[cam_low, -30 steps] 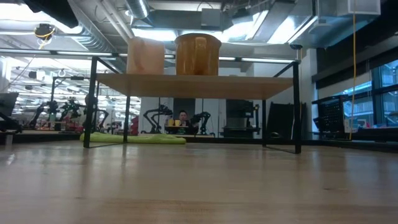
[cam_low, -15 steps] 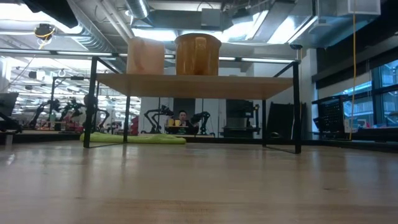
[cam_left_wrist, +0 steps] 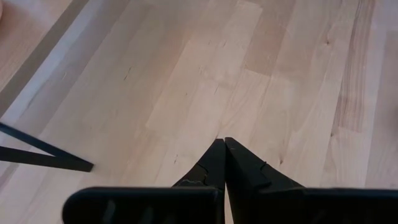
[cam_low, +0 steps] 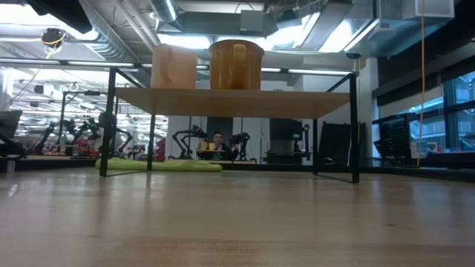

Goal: Stack small to large cups/mugs on shelf
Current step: Put the black cup on the shelf

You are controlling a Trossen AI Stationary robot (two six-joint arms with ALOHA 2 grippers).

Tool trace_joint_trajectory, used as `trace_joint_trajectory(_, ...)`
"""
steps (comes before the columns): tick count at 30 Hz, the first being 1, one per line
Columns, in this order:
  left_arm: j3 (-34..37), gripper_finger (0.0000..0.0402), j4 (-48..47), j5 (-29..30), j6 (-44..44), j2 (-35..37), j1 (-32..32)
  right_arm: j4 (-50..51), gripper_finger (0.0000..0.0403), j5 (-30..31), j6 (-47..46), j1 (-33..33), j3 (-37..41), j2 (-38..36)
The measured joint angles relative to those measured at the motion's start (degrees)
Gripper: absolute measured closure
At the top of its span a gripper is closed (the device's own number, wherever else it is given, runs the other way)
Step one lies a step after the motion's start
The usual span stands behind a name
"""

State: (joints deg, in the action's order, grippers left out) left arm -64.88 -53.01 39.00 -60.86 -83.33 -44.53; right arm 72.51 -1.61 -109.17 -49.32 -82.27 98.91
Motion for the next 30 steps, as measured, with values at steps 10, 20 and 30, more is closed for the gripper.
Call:
trace_joint_trajectory(10, 0.0, 0.0401, 0.0, 0.0, 0.0, 0.0, 0.0, -0.3, 0.0393, 0.4, 0.7, 1.0, -0.1, -0.6)
trace_joint_trajectory(20, 0.0, 0.0401, 0.2, 0.5, 0.0, 0.0, 0.0, 12.3, 0.0397, 7.8, 13.6, 8.6, -14.7, -2.5)
trace_joint_trajectory(30, 0.0, 0.0401, 0.6, 0.5, -0.3, 0.0, 0.3, 17.5, 0.0397, 10.3, 40.5, 24.1, -28.8, -2.7)
